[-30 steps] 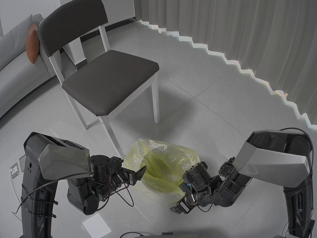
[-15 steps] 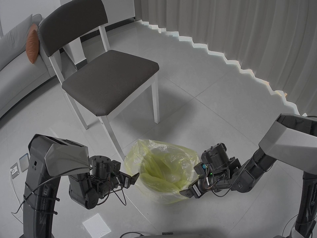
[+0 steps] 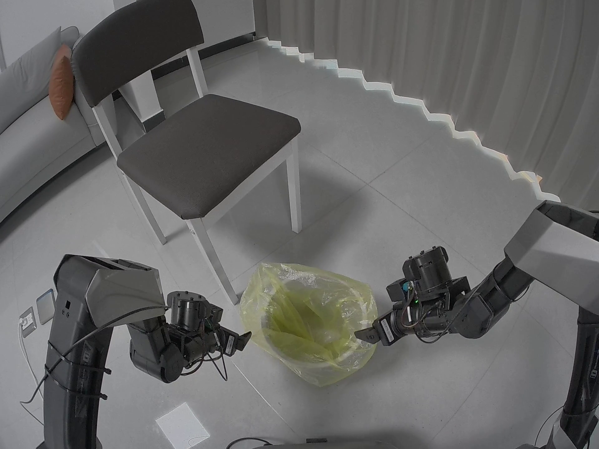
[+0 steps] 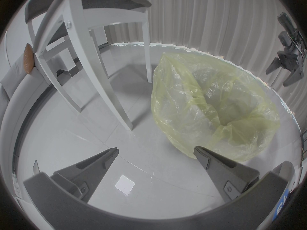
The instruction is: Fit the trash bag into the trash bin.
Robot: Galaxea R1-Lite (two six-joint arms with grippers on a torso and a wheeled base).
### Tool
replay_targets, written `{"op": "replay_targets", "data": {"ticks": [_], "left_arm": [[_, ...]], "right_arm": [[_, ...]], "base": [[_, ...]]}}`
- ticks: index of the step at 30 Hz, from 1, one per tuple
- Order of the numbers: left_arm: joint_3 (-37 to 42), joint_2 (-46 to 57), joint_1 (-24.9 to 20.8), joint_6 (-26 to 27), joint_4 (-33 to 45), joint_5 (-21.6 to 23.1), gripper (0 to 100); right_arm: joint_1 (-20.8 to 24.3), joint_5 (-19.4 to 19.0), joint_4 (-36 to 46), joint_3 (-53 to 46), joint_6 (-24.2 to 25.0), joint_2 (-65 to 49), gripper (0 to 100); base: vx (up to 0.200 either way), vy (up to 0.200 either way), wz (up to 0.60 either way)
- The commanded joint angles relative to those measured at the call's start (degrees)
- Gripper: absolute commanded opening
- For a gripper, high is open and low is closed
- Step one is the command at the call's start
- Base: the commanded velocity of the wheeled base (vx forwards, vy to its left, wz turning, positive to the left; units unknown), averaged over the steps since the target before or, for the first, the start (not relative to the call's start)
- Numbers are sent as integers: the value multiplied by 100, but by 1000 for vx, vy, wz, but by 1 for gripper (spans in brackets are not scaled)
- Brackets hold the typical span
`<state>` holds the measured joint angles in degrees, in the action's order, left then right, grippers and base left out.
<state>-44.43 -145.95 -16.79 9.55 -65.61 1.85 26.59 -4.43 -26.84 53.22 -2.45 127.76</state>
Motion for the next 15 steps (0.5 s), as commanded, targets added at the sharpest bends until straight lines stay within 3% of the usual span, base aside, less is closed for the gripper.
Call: {"op": "replay_targets", "data": {"ticks": [1,6,10,15], "left_arm": [[-470,-30,-79,3,356,-1,100],[-566,-30,-141,-23,409,-10,100],[-162,356,-44,-102,286,26,100],[31,980,167,-392,215,491,100]], "right_arm": [[-286,-6,39,417,-1,302,100],[-514,-6,206,1006,-1,672,100],[-681,3,689,1533,-63,909,100],[-910,12,1208,2315,-80,1339,100]], "base": [[0,0,0],[0,0,0],[0,0,0],[0,0,0]]}}
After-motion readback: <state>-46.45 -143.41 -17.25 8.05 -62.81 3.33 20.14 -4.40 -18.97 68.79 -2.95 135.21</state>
